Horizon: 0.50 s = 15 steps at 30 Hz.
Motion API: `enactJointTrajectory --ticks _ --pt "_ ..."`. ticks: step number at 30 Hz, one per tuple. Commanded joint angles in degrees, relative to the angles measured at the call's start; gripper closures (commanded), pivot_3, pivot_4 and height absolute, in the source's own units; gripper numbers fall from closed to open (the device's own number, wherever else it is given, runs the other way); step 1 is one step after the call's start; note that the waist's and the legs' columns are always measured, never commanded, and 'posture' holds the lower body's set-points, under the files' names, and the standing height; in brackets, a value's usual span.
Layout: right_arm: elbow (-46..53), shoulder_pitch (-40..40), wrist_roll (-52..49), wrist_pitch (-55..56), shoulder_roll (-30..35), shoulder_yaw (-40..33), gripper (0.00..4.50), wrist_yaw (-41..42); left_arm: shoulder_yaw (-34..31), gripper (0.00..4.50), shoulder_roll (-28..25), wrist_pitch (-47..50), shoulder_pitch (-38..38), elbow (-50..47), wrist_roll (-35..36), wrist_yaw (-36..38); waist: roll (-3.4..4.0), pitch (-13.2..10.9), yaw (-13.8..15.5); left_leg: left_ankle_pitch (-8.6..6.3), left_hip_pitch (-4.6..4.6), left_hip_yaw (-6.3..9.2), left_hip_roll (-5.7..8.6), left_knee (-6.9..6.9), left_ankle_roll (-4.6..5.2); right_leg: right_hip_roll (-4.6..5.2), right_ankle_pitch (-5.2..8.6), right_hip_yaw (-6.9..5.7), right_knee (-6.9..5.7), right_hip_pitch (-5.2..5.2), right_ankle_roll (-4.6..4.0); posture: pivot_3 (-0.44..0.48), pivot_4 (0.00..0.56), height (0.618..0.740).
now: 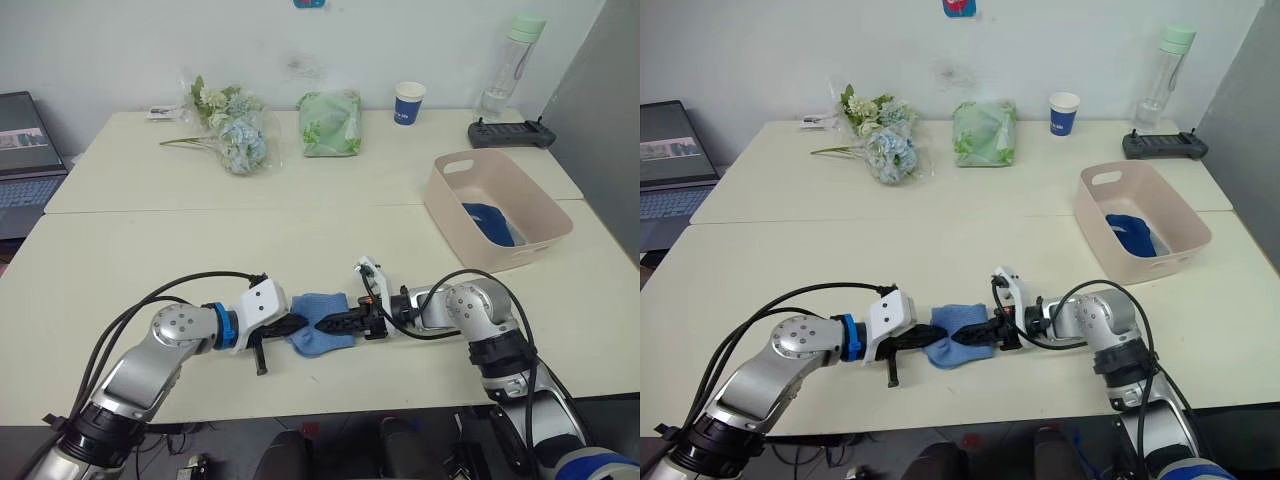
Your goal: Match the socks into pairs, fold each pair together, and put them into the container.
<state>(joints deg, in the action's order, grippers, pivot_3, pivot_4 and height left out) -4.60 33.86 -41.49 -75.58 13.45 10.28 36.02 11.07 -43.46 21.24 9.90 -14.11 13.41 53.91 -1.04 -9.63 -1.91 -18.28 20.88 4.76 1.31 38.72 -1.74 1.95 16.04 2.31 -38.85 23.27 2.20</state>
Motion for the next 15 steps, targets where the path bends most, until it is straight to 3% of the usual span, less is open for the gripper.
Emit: enactJointTrajectory --ticks 1,4,7,12,15 --pt "0.8 -0.2 0.3 0.6 -0.5 -1.6 3.51 -0.6 -2.1 4.50 0.6 -0.1 -0.2 -1.3 0.7 -0.6 -0.01 0.0 0.0 0.00 0.00 0.00 0.00 0.00 0.00 0.00 0.00 0.00 0.00 0.00 0.00 0.000 0.150 0.740" --pt "1.6 0.4 -0.5 -0.4 -0.2 -5.1 4.47 -1.4 -6.0 4.50 1.6 2.5 0.4 -4.4 7.0 0.4 -0.02 0.0 0.0 0.00 -0.01 0.01 0.00 0.01 0.00 0.00 0.00 0.01 -0.01 -0.02 0.00 0.000 0.150 0.740" --pt "3.4 1.1 -1.2 -1.4 1.2 -7.6 4.50 -1.5 -10.0 4.12 0.9 6.0 1.8 -6.9 12.7 2.1 -0.02 0.0 0.3 0.00 0.05 0.04 0.01 0.03 0.00 0.03 0.00 0.00 0.01 0.00 0.00 0.000 0.150 0.740" --pt "8.0 6.3 -2.9 -1.6 6.8 -15.7 4.50 -1.9 -16.6 2.68 0.4 14.2 10.5 -8.3 22.5 0.8 -0.02 -0.1 0.3 0.00 0.13 0.03 0.07 0.06 0.00 0.05 0.00 -0.08 0.03 0.03 0.00 0.000 0.150 0.740" --pt "9.2 11.6 -2.2 0.3 11.9 -18.7 4.50 -1.3 -16.9 1.70 3.3 15.1 18.4 -6.0 21.8 -4.3 0.00 -0.2 0.2 0.00 0.12 0.00 0.10 0.07 0.00 0.01 0.00 -0.17 0.02 0.03 0.00 0.000 0.150 0.740"
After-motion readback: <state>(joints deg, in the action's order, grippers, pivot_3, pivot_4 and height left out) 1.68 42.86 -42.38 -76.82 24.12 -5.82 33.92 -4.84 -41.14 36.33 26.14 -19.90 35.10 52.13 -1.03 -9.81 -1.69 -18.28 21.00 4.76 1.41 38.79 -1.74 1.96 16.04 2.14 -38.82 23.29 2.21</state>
